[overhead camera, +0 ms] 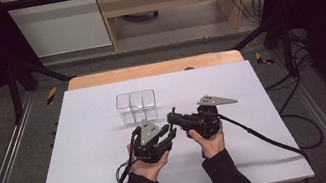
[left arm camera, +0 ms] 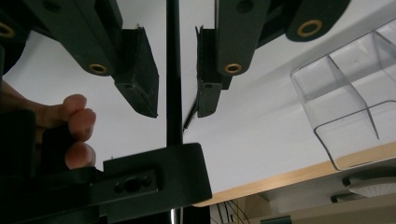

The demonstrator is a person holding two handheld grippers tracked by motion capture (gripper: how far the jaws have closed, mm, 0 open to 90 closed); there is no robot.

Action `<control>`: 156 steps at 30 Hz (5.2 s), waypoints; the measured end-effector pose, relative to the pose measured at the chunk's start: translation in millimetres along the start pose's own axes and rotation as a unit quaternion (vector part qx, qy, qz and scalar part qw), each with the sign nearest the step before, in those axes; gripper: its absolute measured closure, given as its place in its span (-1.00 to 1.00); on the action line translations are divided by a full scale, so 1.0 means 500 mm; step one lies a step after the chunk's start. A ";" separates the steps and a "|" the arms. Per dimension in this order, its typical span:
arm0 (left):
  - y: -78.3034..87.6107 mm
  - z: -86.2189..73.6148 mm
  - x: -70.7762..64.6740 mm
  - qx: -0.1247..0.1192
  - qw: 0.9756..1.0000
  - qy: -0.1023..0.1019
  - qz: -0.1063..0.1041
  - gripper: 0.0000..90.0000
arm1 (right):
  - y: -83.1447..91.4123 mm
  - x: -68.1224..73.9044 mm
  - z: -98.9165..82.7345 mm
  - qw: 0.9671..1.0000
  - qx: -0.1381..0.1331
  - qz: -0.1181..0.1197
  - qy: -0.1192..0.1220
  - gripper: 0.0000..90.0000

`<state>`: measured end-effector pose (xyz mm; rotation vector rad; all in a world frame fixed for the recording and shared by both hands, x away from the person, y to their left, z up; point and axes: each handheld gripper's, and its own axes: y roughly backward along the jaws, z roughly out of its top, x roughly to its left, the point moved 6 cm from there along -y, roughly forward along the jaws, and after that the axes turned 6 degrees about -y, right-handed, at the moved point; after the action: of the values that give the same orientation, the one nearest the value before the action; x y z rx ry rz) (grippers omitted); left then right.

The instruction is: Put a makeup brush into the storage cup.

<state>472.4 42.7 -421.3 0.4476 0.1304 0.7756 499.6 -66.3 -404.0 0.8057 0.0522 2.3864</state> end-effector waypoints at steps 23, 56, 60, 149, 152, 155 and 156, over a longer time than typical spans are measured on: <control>-0.007 0.010 0.000 -0.005 1.000 0.016 -0.004 0.84 | 0.002 0.004 -0.002 1.000 -0.005 0.003 0.011 0.75; 0.069 0.015 0.104 -0.031 0.998 0.038 0.028 0.84 | 0.063 -0.033 0.022 0.992 -0.019 -0.087 0.087 -0.77; 0.079 0.020 0.115 -0.034 0.998 0.034 0.029 0.84 | 0.074 -0.043 0.019 0.991 -0.016 -0.094 0.091 -0.81; 0.000 0.136 0.333 -0.045 0.995 0.050 0.071 0.84 | 0.190 -0.155 -0.034 0.976 0.020 -0.190 0.106 -0.99; -0.006 0.133 0.340 -0.047 0.995 0.053 0.069 0.84 | 0.190 -0.155 -0.033 0.976 0.019 -0.190 0.106 -0.99; -0.013 0.130 0.346 -0.047 0.995 0.056 0.068 0.84 | 0.190 -0.155 -0.033 0.976 0.018 -0.189 0.105 -0.99; -0.015 0.129 0.347 -0.047 0.995 0.056 0.068 0.84 | 0.190 -0.155 -0.033 0.976 0.018 -0.189 0.105 -0.99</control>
<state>618.7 137.7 -358.1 0.3261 0.1694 0.9378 487.6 -184.4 -437.9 0.5024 0.3088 2.1000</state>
